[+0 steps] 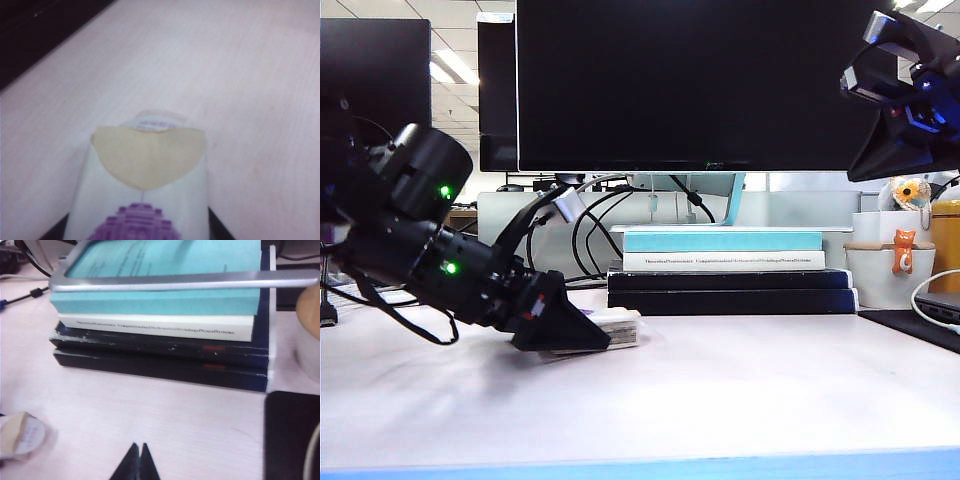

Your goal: Pick up a packet of tissues from the table with the left hand, then take a tissue from it with the right hand.

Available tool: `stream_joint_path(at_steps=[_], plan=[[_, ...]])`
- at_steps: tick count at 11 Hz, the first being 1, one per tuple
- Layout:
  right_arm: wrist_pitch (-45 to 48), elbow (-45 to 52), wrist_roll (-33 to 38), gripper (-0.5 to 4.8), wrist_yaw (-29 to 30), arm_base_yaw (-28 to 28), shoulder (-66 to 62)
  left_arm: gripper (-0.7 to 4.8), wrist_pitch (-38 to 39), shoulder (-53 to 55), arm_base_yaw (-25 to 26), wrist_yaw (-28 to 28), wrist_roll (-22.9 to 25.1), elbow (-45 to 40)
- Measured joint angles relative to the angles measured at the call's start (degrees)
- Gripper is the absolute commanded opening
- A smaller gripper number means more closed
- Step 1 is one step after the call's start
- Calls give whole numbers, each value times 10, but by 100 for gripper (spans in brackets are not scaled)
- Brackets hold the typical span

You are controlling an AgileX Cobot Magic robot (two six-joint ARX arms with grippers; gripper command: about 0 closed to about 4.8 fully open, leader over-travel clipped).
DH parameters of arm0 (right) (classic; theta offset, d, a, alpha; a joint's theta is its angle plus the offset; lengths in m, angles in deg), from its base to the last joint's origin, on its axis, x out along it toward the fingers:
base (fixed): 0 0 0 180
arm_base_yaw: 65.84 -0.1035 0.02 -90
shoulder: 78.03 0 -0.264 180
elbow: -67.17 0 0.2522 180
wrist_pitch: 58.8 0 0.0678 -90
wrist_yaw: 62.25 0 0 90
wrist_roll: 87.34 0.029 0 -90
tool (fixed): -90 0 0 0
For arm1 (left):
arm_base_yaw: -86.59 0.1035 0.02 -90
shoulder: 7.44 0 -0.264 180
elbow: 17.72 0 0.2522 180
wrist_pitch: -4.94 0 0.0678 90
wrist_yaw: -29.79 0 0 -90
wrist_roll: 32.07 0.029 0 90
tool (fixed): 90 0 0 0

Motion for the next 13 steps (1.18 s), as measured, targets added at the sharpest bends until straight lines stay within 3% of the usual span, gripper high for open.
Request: stream_joint_path(at_steps=[1,2,3,4,6,9,10,11,13], plan=[[0,0,19,-6,43,0,0,256,34,-26,-6,-1,1,-1],[5,0,41,-6,96,0,0,253,45,-62,-12,-1,18,0],[12,0,56,-6,120,0,0,340,47,-83,-16,-2,22,5],[15,0,69,-6,133,0,0,479,71,-85,-16,10,37,5],[15,0,71,-6,153,0,0,479,144,-82,-16,3,88,4],[15,0,71,-6,154,0,0,479,125,-47,-16,14,101,5],[15,0,71,-6,154,0,0,306,112,-41,-16,9,84,5],[15,0,71,-6,154,0,0,274,110,-41,-16,9,81,5],[15,0,71,-6,154,0,0,272,104,-40,-16,16,77,5]])
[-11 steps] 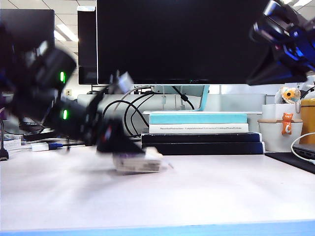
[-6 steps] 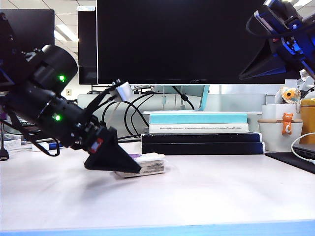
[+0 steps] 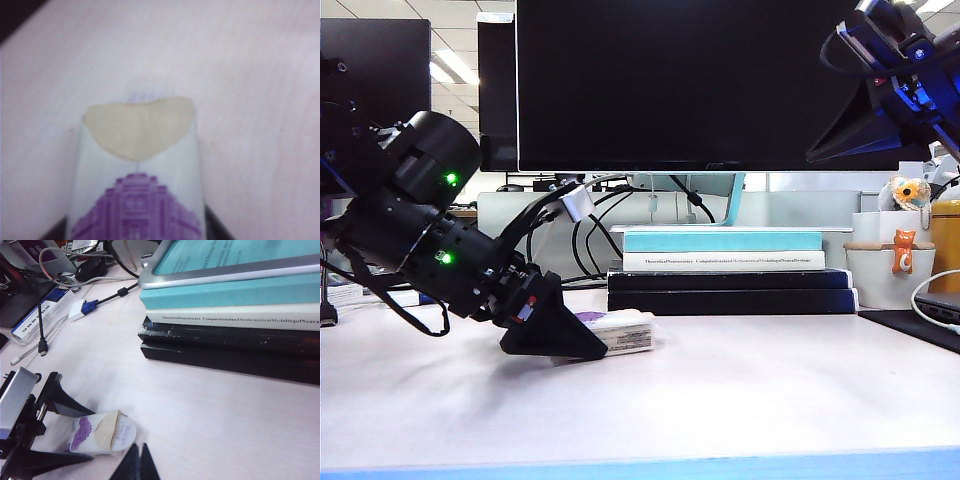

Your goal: Pick up a packet of tissues from the table with the left hand, then take a tissue from it with the right hand.

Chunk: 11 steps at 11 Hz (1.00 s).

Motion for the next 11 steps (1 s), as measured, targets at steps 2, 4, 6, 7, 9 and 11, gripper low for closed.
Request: stream_joint_path(at_steps=[2,4,6,7,9,11], plan=[[0,0,0,-6,0,0,0,272,0,0,0,0,-7,0],[0,0,5,-6,10,0,0,218,10,-9,0,-12,-19,0],[0,0,14,-6,10,0,0,205,8,-18,-4,-15,-21,13],[0,0,15,-6,11,0,0,205,9,-18,-7,-16,-21,13],[0,0,37,-6,51,0,0,206,21,-23,-18,-16,-22,13],[-5,0,67,-6,134,0,0,206,29,-77,-45,-37,-14,13]])
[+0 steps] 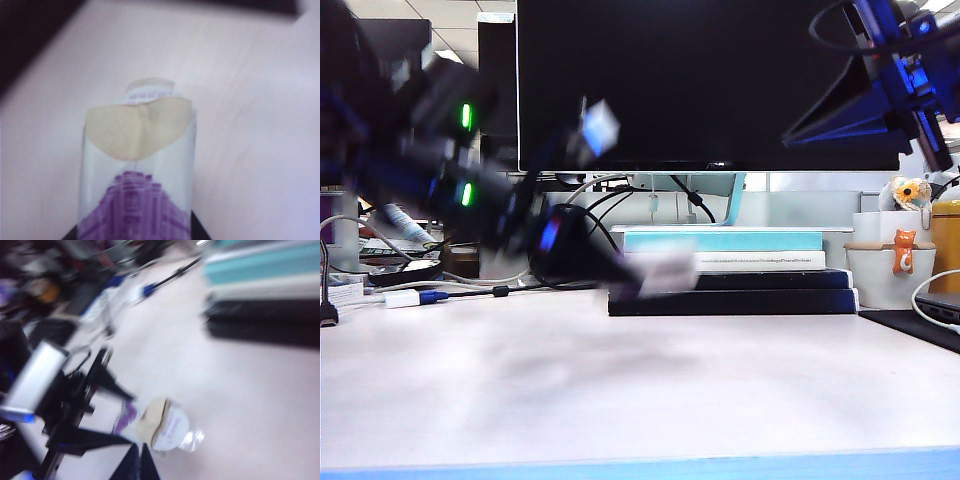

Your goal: Pick up a packet of tissues from the table with the left hand, then take a tissue from it with the right hand.

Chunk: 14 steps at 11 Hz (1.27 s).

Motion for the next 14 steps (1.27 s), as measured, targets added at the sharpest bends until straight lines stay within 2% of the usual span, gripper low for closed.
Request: stream_joint_path(at_steps=[3,4,5,6,7,9,10,11,12,14], plan=[[-11,0,76,-6,45,0,0,206,-1,-82,-23,-5,21,2],[-10,0,98,-5,92,0,0,206,-4,-87,-30,-4,21,3],[-6,0,121,23,160,-1,0,206,5,-87,-43,-4,21,3],[5,0,151,23,240,-1,0,206,16,-87,-86,-2,24,5],[5,0,144,53,218,0,-11,206,17,-93,-87,-4,23,5],[-24,0,120,58,209,0,-47,206,17,-101,-87,-5,23,10],[-10,0,125,59,209,0,-47,206,17,-100,-87,-6,23,12],[54,0,154,60,205,2,-47,206,47,-100,-87,-14,34,14],[47,0,144,64,205,21,-47,206,47,-100,-87,-16,34,14],[-2,0,130,63,234,26,-47,206,26,-100,-93,-17,34,14]])
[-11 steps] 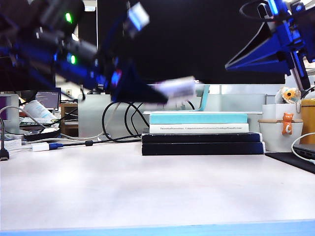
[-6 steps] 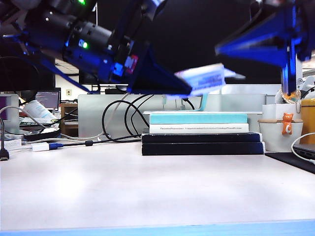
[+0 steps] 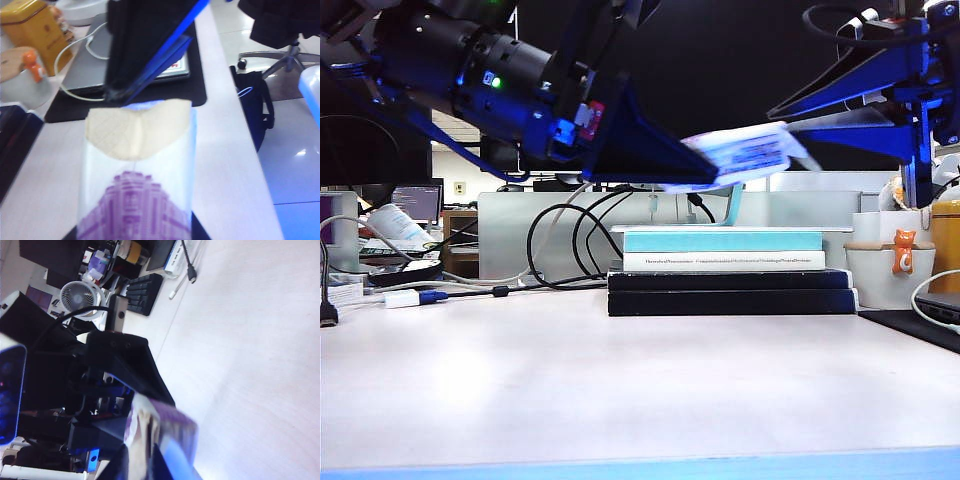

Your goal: Pick up a packet of tissues from the table with the left hand, then take a tissue from it with the right hand.

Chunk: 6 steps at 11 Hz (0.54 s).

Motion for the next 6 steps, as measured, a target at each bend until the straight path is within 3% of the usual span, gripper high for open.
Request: stream_joint_path(at_steps=[2,3,5,6], plan=[[-1,0,1,62,10,0,0,206,-22,0,-7,0,-1,0],[-2,0,2,-8,11,-17,0,205,-41,7,-9,0,-10,0],[17,0,-21,-8,-37,-16,0,205,-35,7,-14,43,-9,7],[10,0,-55,-8,-56,76,0,205,17,7,15,49,-9,8]])
